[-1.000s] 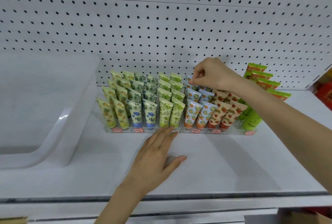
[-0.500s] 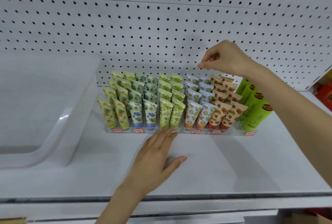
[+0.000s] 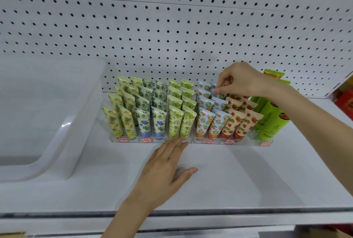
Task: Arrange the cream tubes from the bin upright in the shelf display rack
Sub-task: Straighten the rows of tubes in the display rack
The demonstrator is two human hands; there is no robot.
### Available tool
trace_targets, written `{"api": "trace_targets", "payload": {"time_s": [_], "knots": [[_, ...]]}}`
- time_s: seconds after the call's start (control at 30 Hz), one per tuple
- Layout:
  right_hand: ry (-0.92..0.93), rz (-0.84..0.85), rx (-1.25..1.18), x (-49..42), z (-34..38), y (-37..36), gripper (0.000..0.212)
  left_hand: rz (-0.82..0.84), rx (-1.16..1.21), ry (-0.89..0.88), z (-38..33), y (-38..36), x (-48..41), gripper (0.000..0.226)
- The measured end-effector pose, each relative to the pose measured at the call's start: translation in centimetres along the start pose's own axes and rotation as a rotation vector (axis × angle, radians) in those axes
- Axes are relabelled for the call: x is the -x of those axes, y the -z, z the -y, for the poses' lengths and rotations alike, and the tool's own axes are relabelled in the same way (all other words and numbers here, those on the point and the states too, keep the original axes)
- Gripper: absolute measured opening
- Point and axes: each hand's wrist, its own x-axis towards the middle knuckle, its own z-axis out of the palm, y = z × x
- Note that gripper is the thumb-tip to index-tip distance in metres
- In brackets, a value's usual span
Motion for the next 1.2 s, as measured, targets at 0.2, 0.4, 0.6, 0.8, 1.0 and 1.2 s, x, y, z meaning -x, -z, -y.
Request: {"api": "trace_targets", "payload": {"time_s": [0.2, 0.4, 0.6, 0.8, 1.0, 1.2], "knots": [[-0.011, -0.015, -0.014, 0.1, -0.4, -0.2, 0.015, 0.000, -0.008, 0.000, 0.0, 0.0, 0.0, 0.067], [-0.023, -0.032, -0.015, 0.1, -0.3, -0.5, 0.018, 0.002, -0.024, -0.003, 0.0, 0.0, 0.0, 0.065], [-0.049, -0.037, -0.013, 0.2, -0.4, -0.6, 0.020, 0.000, -0.037, -0.004, -0.1, 0.0, 0.0, 0.066], [-0.051, -0.114, -0.060, 0.9, -0.3, -0.2, 0.021, 0.004, -0.059, 0.000, -0.2, -0.1, 0.1, 0.065], [0.028, -0.218, -0.106, 3.1, 0.1, 0.9, 0.017, 0.013, -0.171, -0.080, -1.7, 0.3, 0.0, 0.061], [0.025, -0.186, -0.127, 5.9, -0.8, 2.2, 0.009, 0.045, -0.176, -0.171, -4.8, -0.7, -2.1, 0.060]]}}
